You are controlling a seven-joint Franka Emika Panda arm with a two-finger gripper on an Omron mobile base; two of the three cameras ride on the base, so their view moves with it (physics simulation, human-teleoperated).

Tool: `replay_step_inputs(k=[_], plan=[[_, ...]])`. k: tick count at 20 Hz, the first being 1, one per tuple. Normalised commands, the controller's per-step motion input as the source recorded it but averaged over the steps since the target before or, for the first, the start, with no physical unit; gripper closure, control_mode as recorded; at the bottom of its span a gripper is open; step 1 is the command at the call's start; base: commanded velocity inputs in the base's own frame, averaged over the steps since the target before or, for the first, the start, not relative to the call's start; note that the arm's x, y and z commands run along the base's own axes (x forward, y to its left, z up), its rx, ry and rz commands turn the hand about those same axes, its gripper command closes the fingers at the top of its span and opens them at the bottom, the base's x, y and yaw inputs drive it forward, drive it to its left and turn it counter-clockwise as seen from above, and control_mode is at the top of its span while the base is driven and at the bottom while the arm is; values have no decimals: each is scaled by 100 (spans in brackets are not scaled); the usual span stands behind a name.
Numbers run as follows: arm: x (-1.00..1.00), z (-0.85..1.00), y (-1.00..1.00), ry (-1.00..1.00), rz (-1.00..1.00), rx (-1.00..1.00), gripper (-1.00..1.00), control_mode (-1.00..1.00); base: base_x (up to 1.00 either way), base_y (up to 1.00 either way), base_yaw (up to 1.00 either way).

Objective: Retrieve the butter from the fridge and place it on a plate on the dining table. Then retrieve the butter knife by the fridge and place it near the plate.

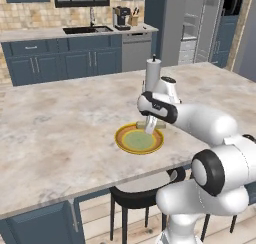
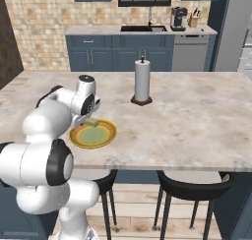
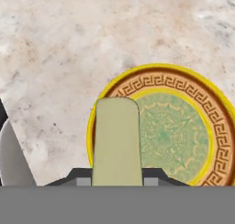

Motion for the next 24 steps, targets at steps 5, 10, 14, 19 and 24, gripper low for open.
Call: replay_step_inputs(k=[5,10,14,19,24], plan=[[45,-27,2,0,9,1,100,-100,0,0,0],[50,-32,0,0,6,0,100,-100,0,0,0],[46,-40,0,3,3,2,100,-100,0,0,0],[31,-44,5,8,0,1,100,-100,0,0,0],[16,-35,12,11,0,0,100,-100,0,0,0]])
